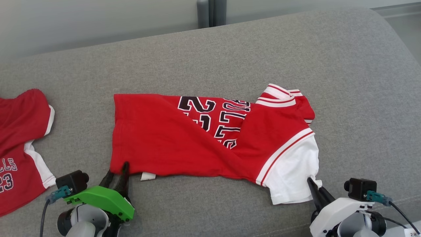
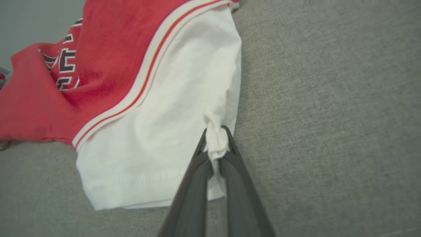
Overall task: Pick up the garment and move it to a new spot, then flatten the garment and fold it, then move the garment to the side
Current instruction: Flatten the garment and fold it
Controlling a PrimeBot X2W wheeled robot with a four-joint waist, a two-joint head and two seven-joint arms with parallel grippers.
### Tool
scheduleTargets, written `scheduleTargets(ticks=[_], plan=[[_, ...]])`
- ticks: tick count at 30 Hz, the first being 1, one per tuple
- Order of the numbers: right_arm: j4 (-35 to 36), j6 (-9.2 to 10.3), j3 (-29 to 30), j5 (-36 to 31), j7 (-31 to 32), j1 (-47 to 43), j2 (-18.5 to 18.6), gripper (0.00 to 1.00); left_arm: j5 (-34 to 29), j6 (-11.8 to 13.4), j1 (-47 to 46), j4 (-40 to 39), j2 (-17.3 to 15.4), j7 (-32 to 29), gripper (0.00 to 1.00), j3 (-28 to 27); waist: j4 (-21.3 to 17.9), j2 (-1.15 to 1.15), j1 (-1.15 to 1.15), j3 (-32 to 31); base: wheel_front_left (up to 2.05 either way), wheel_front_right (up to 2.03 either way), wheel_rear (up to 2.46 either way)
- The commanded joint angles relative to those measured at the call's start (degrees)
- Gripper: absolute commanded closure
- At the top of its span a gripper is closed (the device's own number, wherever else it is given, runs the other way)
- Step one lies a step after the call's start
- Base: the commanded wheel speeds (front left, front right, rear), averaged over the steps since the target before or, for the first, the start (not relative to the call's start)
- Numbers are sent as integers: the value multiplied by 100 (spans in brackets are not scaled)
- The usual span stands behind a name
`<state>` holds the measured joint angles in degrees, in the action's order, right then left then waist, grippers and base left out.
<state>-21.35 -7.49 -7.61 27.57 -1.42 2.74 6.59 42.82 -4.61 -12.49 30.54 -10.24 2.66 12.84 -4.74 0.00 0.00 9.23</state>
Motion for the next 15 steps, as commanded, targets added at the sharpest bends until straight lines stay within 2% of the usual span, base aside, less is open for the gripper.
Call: scheduleTargets(ticks=[1, 9, 15], plan=[[0, 0, -34, 71, -122, 99, 61, 100, 21, -41, -110, 35, -15, 60, 100, 0, 10, 0, 0, -14, 0, 0, 0], [-52, -1, -66, 166, -316, 118, 125, 100, 13, -79, -74, 70, -44, 145, 100, 55, 47, 0, 0, -82, 0, 0, 0], [124, -1, 53, 187, -701, 173, 150, 100, -109, -42, -104, -144, -114, 342, 100, 64, 76, 0, 0, -184, 0, 0, 0]])
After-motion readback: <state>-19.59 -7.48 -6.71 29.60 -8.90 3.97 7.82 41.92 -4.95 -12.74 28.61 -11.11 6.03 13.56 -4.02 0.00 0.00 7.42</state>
